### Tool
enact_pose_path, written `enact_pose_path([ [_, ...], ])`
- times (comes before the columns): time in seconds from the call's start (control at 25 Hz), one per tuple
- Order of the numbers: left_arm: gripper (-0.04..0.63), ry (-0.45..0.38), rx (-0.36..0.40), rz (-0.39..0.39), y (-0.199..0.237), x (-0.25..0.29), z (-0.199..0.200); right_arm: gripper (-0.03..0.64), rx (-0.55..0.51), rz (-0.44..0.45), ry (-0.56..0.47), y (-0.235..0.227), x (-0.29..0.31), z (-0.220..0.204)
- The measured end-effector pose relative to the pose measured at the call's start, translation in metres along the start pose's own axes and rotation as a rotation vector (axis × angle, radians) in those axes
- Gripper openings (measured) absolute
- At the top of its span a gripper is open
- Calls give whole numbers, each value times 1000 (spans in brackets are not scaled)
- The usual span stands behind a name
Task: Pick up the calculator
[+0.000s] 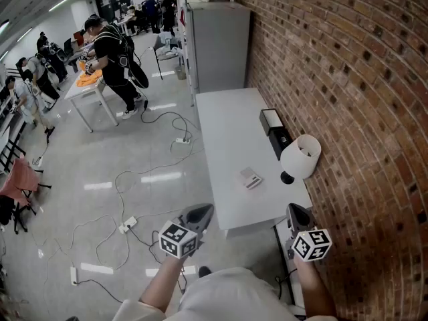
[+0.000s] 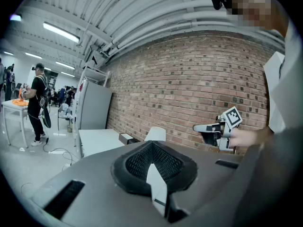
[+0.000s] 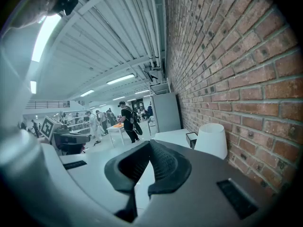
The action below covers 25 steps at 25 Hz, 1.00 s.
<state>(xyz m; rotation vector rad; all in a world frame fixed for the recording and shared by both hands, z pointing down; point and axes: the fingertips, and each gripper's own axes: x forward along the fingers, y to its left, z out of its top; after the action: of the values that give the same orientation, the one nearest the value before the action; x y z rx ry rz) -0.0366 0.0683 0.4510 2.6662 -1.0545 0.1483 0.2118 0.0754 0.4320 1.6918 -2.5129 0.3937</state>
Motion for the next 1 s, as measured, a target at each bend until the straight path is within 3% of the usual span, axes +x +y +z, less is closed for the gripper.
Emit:
enact_pose_path([
  [0.76,14,-2,-16,-10,-1,-21,-6,11,44,23,-21,28,-5,-4],
  [1.0,14,1,-22,-12,6,-30,-10,22,60,-8,-24,33,-3,-7],
])
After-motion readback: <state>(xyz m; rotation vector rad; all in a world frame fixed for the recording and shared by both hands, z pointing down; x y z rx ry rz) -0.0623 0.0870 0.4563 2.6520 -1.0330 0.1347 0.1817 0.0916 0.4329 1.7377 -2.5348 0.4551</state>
